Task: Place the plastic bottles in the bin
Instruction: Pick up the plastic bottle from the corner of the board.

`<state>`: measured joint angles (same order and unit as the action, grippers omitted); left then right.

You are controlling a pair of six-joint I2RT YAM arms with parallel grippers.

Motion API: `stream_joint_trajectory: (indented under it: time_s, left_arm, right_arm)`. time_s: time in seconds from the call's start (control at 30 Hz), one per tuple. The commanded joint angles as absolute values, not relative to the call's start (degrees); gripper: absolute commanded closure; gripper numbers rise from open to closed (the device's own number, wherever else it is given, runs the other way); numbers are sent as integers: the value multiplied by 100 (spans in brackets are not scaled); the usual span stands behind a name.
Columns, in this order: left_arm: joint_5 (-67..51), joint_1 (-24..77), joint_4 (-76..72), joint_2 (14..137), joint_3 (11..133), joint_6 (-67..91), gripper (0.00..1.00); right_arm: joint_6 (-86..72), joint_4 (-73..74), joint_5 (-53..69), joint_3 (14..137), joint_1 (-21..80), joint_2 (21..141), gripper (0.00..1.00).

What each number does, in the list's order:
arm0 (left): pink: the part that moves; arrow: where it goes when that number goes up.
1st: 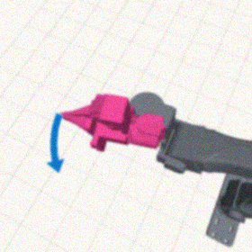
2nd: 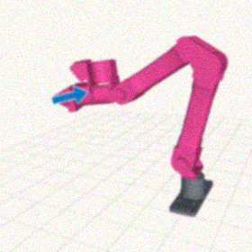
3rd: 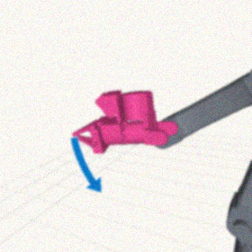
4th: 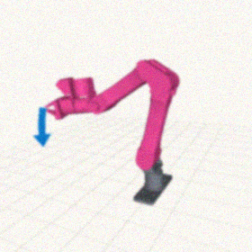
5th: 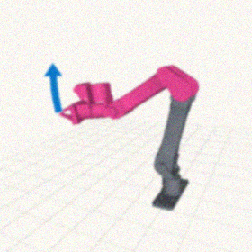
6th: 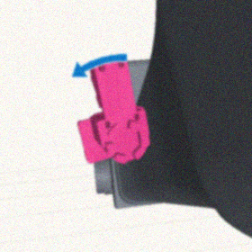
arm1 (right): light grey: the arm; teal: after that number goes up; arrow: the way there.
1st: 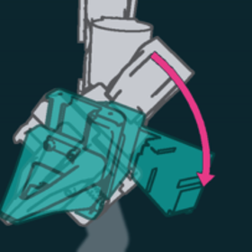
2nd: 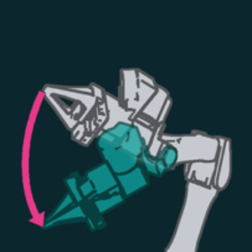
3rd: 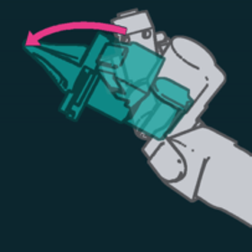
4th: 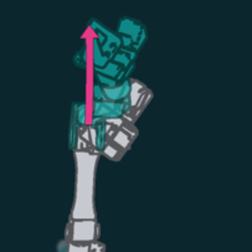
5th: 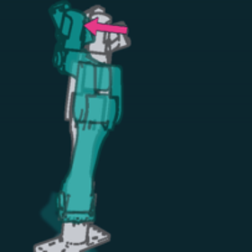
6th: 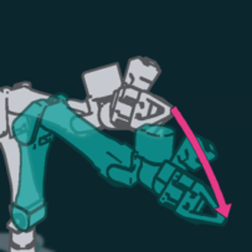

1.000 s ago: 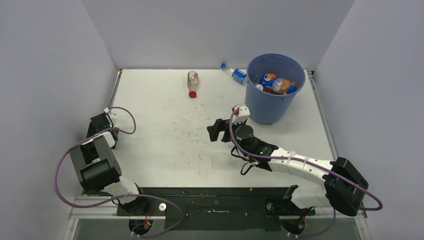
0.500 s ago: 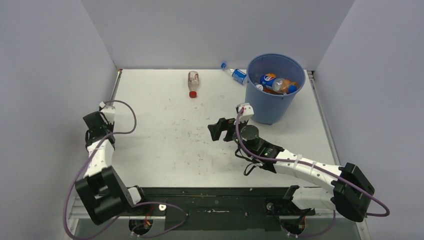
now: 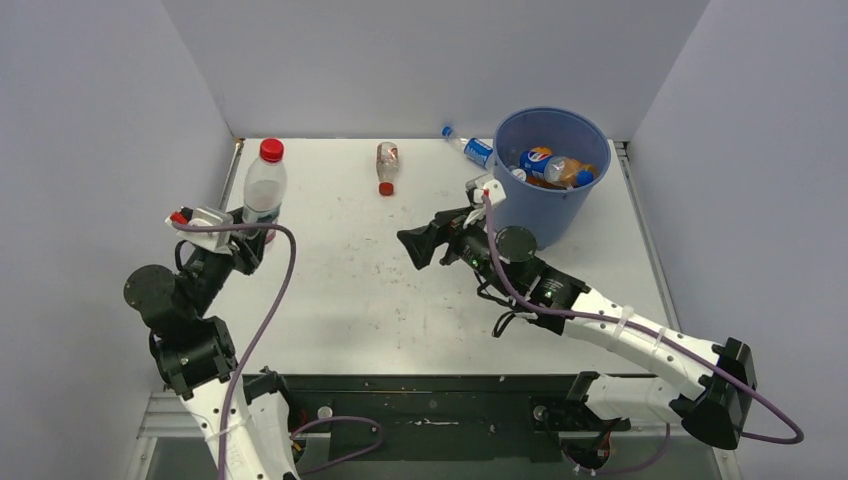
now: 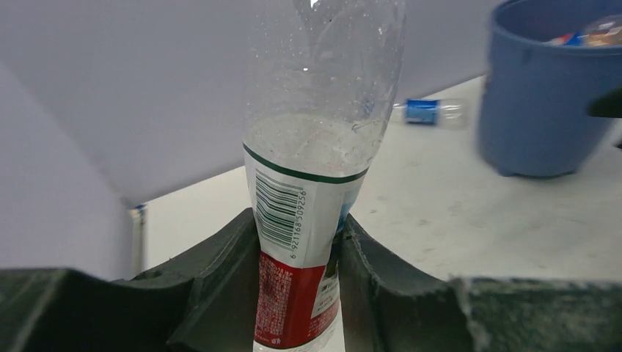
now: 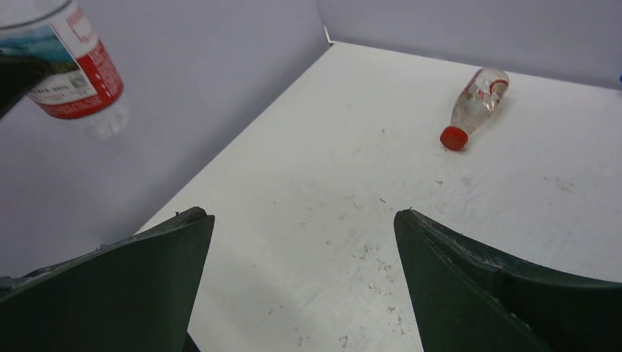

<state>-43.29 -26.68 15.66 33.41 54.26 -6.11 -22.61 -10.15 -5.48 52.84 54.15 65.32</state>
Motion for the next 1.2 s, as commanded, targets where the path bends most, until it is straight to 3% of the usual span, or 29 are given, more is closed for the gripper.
stream_joint_trajectory:
  time_s: [0.0, 0.13, 0.4, 1.0, 1.17]
  left_arm:
    - [-6562, -2672, -1020, 3401, 4864, 2525, 73]
    - [-6819, -2525, -3957, 3447, 4225, 4979, 73]
    - [-6871, -1539, -2577, 3796, 4673, 4344, 73]
    - [-7007, -1475, -1587, 3789, 4720, 3440, 72]
    - [-7053, -1447, -947, 3712, 4792, 2765, 72]
  right_arm:
    - [-2210, -1354, -100, 5838, 5447, 6321, 0]
    - [-2542, -1953, 507, 6224, 5470, 6536, 0]
    - [-2023, -1883, 622, 7581, 5808, 7317, 0]
    - [-2072, -1309, 1236, 9728, 5945, 8883, 0]
    - [-2237, -998, 1442, 10143, 5947, 9168, 12]
